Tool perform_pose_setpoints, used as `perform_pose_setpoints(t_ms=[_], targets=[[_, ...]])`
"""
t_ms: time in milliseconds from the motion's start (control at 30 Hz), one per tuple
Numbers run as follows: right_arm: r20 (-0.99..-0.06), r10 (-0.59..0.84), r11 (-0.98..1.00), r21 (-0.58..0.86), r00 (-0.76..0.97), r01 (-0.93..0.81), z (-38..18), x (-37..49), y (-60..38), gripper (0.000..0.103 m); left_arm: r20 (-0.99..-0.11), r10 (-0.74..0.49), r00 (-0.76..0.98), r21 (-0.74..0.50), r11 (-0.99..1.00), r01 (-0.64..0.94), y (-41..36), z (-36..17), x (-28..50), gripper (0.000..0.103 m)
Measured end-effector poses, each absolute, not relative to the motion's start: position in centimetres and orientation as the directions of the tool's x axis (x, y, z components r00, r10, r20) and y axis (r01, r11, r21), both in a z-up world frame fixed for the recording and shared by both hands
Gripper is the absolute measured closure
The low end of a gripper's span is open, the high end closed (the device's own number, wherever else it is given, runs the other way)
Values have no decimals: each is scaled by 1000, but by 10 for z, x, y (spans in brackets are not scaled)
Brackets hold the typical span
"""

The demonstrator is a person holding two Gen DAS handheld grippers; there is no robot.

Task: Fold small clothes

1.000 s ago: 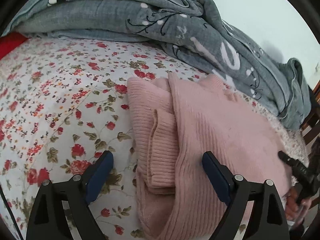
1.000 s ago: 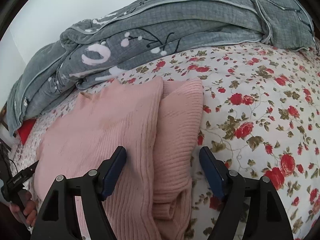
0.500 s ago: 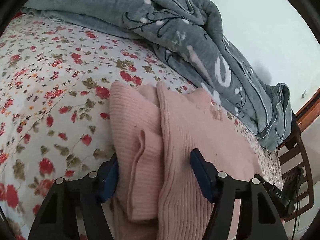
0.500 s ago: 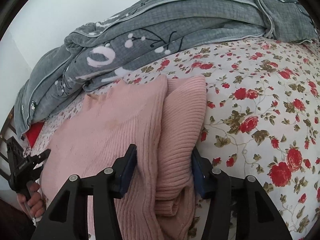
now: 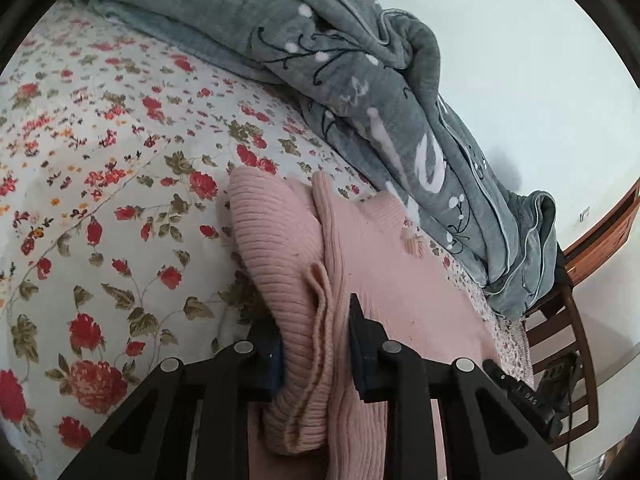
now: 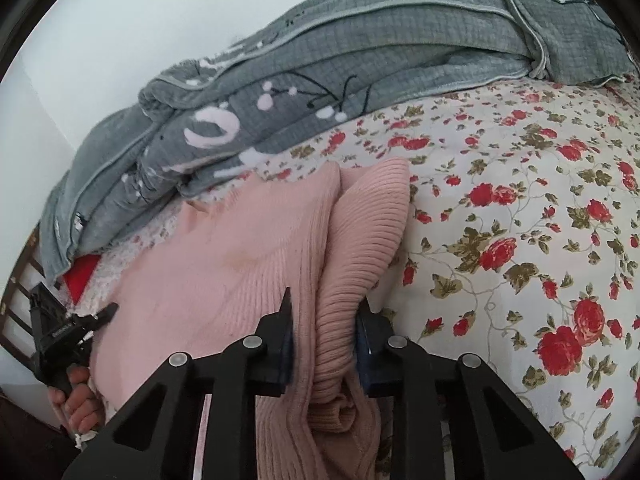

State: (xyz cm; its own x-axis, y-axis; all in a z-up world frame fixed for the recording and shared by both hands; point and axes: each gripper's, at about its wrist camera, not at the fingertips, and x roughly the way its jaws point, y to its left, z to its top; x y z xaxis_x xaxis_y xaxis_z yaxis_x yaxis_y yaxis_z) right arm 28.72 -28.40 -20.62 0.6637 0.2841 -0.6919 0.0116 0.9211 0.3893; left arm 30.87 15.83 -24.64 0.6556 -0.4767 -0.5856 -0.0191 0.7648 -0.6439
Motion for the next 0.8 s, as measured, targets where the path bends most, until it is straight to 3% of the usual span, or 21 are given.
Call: perform_pose_setpoints(t_ms=[167, 600, 800], targets=[[-673, 264, 936, 352, 691, -15, -189, 274, -280, 80, -578, -468, 669, -625, 780, 5, 155, -231, 293, 80], [-599, 338, 895, 443, 726, -50, -161, 167, -306, 80, -539, -514, 667, -630, 772, 86, 140, -208, 184, 80], [-621, 274, 926, 375, 734, -28, -174, 145, -303, 75, -611, -423, 669, -524, 850, 58, 132, -211, 172, 71]])
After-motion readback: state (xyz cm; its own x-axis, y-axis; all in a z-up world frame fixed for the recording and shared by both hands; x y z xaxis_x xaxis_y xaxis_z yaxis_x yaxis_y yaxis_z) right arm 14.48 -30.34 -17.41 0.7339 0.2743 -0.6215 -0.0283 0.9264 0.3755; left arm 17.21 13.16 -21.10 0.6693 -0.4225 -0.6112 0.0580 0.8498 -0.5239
